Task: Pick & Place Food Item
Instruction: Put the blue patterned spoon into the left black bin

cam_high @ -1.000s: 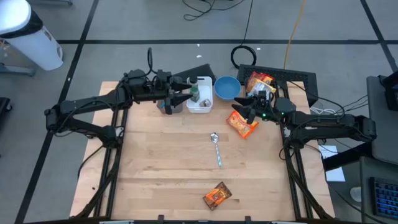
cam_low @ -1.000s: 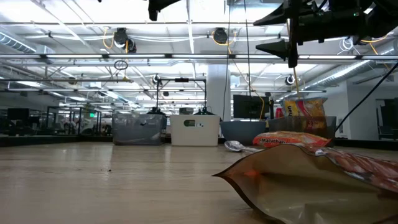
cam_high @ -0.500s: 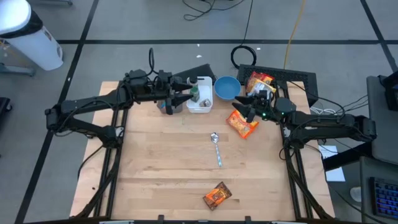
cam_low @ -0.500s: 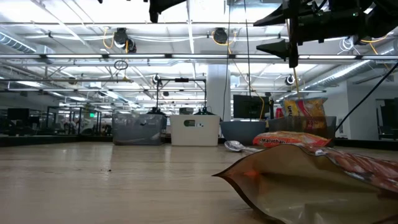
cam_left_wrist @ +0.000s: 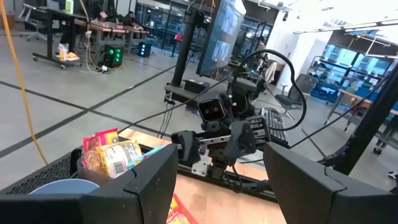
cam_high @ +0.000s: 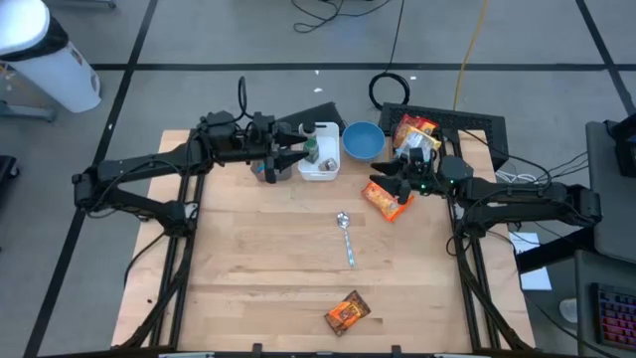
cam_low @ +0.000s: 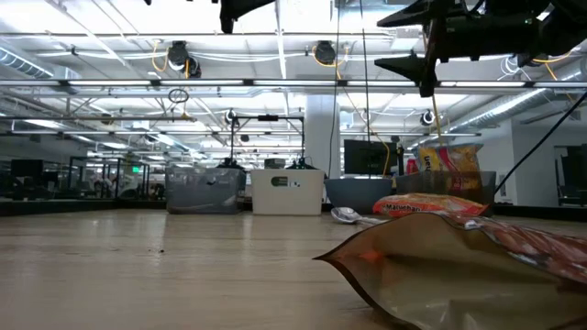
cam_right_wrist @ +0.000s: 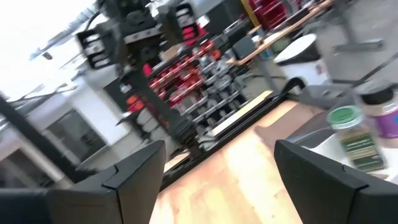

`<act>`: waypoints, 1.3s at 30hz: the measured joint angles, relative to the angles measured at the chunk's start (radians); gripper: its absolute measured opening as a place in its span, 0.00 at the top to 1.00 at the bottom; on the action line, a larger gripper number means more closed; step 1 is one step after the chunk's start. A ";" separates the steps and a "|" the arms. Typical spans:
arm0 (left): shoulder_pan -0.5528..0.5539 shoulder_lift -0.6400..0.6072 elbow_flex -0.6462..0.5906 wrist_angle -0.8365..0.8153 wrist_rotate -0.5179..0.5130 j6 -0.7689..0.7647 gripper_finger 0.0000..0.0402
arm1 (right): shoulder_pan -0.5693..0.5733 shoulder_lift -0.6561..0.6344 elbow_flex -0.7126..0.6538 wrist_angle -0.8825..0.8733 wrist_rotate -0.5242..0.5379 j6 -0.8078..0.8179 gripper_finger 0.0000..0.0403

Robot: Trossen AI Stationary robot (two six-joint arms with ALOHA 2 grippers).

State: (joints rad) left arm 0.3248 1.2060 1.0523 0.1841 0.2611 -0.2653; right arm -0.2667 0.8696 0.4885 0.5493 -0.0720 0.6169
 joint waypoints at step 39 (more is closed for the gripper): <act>0.000 0.000 0.000 0.003 -0.003 0.000 0.39 | 0.001 0.000 0.000 -0.143 -0.179 0.053 0.27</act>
State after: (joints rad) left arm 0.3248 1.2060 1.0523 0.1872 0.2583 -0.2649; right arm -0.2661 0.8696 0.4885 0.4060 -0.2510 0.6698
